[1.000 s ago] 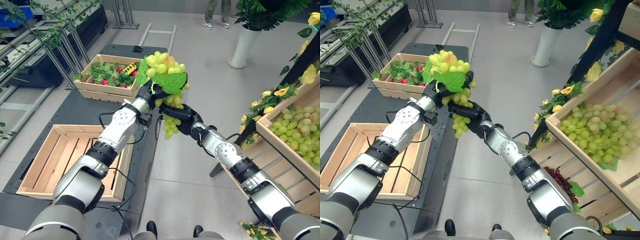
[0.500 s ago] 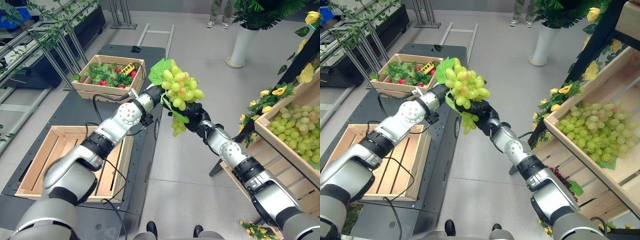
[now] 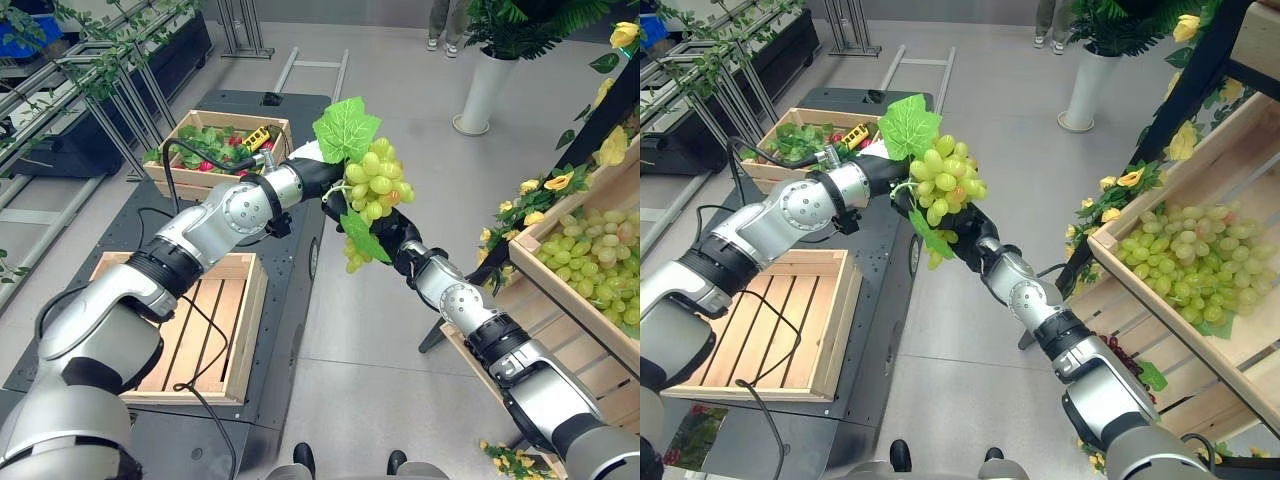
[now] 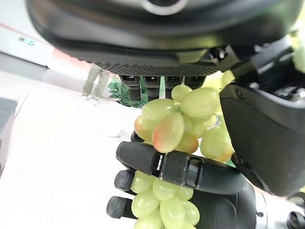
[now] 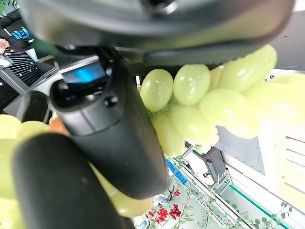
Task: Pick up the fruits from the basket on one side to the basket on the other side
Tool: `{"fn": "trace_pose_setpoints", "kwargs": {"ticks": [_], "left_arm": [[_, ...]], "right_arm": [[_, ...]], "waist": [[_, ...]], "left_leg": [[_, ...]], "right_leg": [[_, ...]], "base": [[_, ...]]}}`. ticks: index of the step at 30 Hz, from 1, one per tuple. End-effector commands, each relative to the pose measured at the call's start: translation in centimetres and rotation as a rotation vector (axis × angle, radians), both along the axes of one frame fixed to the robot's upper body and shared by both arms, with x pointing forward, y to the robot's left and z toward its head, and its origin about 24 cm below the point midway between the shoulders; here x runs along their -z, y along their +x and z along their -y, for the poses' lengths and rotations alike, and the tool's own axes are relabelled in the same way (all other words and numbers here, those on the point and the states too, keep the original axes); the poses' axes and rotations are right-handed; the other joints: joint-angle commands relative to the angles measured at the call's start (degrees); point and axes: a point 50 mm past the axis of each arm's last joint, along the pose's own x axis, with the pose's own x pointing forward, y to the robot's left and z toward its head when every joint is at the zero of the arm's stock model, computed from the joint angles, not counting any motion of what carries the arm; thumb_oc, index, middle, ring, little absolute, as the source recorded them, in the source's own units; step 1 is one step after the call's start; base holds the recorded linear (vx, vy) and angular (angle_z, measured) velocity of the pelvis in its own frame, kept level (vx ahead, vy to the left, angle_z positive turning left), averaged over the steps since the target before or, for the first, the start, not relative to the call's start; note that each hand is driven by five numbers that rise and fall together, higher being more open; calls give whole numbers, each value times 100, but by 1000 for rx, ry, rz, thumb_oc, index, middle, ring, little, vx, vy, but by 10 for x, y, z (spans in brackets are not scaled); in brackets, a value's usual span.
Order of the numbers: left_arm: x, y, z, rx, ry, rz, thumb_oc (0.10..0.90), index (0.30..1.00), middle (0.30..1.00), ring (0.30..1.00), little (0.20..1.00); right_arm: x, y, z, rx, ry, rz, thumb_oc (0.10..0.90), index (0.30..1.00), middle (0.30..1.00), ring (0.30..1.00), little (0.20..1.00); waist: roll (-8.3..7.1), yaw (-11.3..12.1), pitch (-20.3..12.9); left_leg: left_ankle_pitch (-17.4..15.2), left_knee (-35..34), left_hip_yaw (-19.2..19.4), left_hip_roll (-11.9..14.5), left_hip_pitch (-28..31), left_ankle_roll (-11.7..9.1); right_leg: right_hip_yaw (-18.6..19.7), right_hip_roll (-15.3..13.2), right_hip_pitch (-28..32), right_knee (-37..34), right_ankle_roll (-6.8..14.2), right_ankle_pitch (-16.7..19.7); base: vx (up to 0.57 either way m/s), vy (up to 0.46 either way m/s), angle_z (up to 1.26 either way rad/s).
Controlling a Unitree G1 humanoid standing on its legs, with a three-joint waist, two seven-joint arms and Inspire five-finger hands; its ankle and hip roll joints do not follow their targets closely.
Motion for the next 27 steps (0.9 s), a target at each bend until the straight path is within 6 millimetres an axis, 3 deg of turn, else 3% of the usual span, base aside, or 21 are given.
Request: {"fn": "trace_pose_setpoints", "kwargs": {"ticks": [1,8,12,18,20,27], "left_arm": [[-36,1,-4,40,-67,83,800,900,900,900,900],[-42,-2,-21,45,-104,-47,800,900,900,900,900],[-53,-5,-39,97,-334,-183,800,900,900,900,900],[-40,0,-54,136,-516,-337,800,900,900,900,900],[-25,1,-62,142,-556,-440,800,900,900,900,900],[1,2,-77,75,-456,-582,800,900,900,900,900]], "right_arm": [[-80,25,21,102,129,306,400,300,300,300,300],[-79,27,40,141,72,308,400,300,300,300,300],[-73,29,55,164,38,303,400,300,300,300,300],[-68,29,58,157,26,293,400,300,300,300,300],[-65,29,56,151,24,290,400,300,300,300,300],[-66,27,56,146,17,293,400,300,300,300,300]], "waist": [[192,92,-1169],[221,122,-1193],[240,154,-1209],[247,139,-1204],[250,140,-1202],[276,130,-1209]], "left_leg": [[-673,4,-170,58,72,-147],[-658,4,-193,55,70,-159],[-649,4,-192,58,65,-169],[-668,4,-186,63,99,-174],[-672,4,-174,63,114,-175],[-662,4,-135,53,104,-167]], "right_leg": [[-57,190,-183,49,-321,-238],[-65,192,-181,42,-315,-217],[-73,192,-178,38,-315,-207],[-66,192,-167,59,-325,-226],[-68,189,-155,57,-329,-225],[-61,178,-177,49,-322,-208]], "base": [[0,0,0],[0,0,0],[0,0,0],[0,0,0],[0,0,0],[0,0,0]]}}
